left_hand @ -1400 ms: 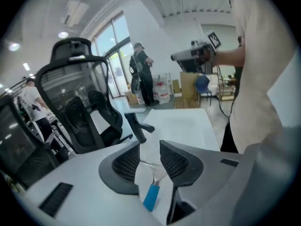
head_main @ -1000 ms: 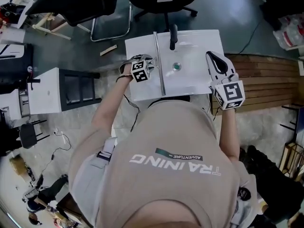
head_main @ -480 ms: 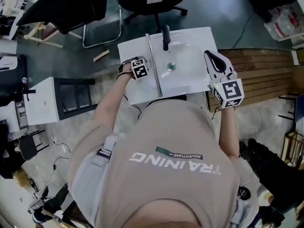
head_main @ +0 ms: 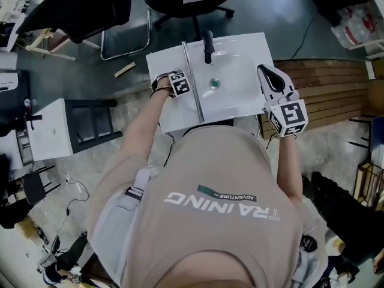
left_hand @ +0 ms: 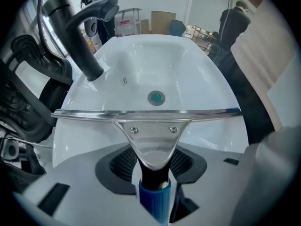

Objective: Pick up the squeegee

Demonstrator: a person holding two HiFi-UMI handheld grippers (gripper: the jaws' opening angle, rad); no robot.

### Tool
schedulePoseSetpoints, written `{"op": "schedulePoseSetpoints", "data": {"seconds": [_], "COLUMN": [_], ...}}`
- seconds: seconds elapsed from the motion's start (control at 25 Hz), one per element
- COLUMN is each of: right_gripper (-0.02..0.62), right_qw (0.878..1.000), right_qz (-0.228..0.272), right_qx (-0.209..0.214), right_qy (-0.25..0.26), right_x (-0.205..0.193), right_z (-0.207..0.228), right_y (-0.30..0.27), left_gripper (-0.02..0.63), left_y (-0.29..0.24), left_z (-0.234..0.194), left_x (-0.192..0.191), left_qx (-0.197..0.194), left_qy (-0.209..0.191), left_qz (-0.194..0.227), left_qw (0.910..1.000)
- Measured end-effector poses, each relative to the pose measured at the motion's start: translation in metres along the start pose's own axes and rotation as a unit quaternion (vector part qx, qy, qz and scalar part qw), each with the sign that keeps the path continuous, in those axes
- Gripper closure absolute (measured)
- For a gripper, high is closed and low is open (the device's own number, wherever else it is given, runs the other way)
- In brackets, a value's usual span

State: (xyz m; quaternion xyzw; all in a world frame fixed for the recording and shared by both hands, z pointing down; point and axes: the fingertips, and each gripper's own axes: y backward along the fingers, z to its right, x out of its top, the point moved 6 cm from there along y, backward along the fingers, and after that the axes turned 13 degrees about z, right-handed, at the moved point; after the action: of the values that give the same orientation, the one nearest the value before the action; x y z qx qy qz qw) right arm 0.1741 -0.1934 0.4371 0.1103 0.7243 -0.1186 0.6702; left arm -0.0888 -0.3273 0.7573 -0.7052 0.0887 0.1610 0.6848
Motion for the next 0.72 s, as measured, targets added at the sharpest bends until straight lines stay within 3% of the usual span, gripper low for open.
{"op": "schedulePoseSetpoints", "data": {"seconds": [0.24, 0.6, 0.72], "right_gripper": [0.565, 0.565, 0.565], "right_qw": [1.0, 0.999, 0.999], "right_qz": [-0.004, -0.012, -0.017], "right_qx": [-0.012, -0.033, -0.03], "right_qy": [0.005, -0.001, 0.001], "right_x": [0.003, 0.0, -0.001], "right_z": [0.006, 0.006, 0.003], "right_y": [0.002, 0.007, 0.006], "left_gripper": [0.423, 0.519, 0.575], "left_y": [-0.01, -0.015, -0.017], "left_z": [-0.004, 0.0, 0.001], "left_x": [-0.002, -0.004, -0.002], "left_qx": [-0.014, -0.024, -0.023], "left_qy": [0.006, 0.009, -0.008], "left_qz": [-0.017, -0.011, -0.011], "left_qw": [0.9997, 0.9996, 0.9996]}}
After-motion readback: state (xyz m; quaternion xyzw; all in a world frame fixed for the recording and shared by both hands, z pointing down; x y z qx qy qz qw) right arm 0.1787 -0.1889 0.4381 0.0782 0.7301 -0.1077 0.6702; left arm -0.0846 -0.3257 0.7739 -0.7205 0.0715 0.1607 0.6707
